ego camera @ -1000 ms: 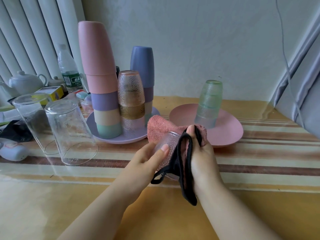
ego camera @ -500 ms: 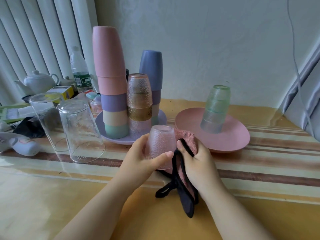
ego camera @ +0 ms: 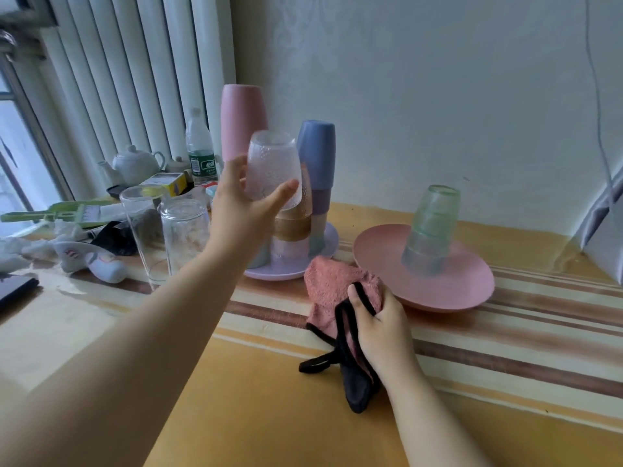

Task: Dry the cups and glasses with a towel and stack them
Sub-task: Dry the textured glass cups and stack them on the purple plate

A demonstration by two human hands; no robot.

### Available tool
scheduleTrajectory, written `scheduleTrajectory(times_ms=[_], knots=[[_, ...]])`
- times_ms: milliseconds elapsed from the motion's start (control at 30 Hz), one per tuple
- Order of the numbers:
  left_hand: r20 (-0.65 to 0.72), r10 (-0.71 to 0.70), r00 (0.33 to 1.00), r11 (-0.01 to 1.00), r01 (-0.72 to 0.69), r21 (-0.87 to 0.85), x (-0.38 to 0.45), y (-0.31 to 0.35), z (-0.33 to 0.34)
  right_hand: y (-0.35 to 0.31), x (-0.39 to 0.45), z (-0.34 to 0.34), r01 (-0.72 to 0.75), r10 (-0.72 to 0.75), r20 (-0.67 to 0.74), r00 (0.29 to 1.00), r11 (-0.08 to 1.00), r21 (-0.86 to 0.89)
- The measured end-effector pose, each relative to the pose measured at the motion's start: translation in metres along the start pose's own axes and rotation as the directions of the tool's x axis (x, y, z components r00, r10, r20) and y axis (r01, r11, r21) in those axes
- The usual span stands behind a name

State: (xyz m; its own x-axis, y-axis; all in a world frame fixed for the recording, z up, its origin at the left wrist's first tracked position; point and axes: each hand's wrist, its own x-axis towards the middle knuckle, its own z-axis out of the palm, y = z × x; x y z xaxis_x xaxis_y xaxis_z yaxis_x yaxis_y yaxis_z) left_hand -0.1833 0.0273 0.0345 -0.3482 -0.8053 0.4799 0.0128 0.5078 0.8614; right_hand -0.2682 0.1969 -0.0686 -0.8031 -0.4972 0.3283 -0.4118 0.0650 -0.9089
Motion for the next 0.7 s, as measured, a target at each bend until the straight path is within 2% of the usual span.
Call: scheduleTrajectory(times_ms=[200, 367, 700], knots=[[-0.044, 0.11, 0.993, 0.987, -0.104, 0.125, 0.044, 0.026, 0.031, -0.001, -0.001, -0.001, 0.05, -0.051, 0.007, 0.999, 0.998, 0.036], [-0.11, 0.02, 0.994, 0.981, 0.002, 0.194, 0.049, 0.024, 0.049, -0.002, -0.001, 0.0, 0.07, -0.069, -0.006, 0.998, 0.996, 0.051], [-0.223, -0.089, 0.971, 0.971, 0.135, 0.197, 0.033, 0.001, 0.066, -0.002, -0.001, -0.001, 0.039, -0.041, 0.014, 0.999, 0.994, 0.1]])
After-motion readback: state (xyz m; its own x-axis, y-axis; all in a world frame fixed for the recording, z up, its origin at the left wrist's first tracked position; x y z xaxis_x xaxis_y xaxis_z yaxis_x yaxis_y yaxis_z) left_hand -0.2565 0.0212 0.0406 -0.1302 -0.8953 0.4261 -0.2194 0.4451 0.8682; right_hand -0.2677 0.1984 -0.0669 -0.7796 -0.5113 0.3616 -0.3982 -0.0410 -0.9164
